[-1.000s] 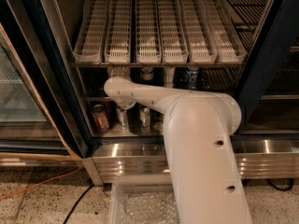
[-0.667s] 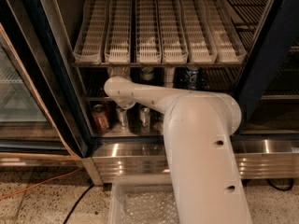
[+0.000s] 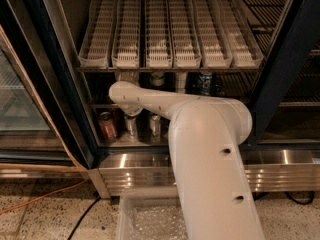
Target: Pick coke can from middle shelf of fridge
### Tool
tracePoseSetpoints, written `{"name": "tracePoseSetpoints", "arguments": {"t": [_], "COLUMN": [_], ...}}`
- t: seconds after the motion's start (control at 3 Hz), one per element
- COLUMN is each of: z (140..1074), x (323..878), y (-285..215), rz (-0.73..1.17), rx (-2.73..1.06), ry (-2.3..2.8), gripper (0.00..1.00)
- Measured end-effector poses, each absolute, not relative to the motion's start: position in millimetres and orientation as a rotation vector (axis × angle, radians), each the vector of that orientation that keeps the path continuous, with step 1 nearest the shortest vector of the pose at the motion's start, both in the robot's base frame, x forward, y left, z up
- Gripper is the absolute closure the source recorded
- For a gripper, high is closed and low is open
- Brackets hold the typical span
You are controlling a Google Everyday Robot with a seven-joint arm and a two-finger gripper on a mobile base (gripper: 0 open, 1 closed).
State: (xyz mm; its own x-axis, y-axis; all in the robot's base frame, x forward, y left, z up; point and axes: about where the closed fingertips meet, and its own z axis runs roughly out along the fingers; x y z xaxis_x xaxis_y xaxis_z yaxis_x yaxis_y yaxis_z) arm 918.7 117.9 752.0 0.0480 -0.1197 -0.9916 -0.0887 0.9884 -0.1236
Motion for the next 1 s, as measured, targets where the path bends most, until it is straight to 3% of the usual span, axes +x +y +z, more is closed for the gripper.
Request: {"name": "tracePoseSetpoints", "arguments": {"t": [0.67, 1.0], "z": [750.8, 750.9], "x": [924.4, 924.4], "y": [117.6, 117.4], "rz": [-0.072, -0.072], "rx": [-0.151, -0.151], "ry": [1.525, 1.525], "gripper": [0.37, 0.32]}}
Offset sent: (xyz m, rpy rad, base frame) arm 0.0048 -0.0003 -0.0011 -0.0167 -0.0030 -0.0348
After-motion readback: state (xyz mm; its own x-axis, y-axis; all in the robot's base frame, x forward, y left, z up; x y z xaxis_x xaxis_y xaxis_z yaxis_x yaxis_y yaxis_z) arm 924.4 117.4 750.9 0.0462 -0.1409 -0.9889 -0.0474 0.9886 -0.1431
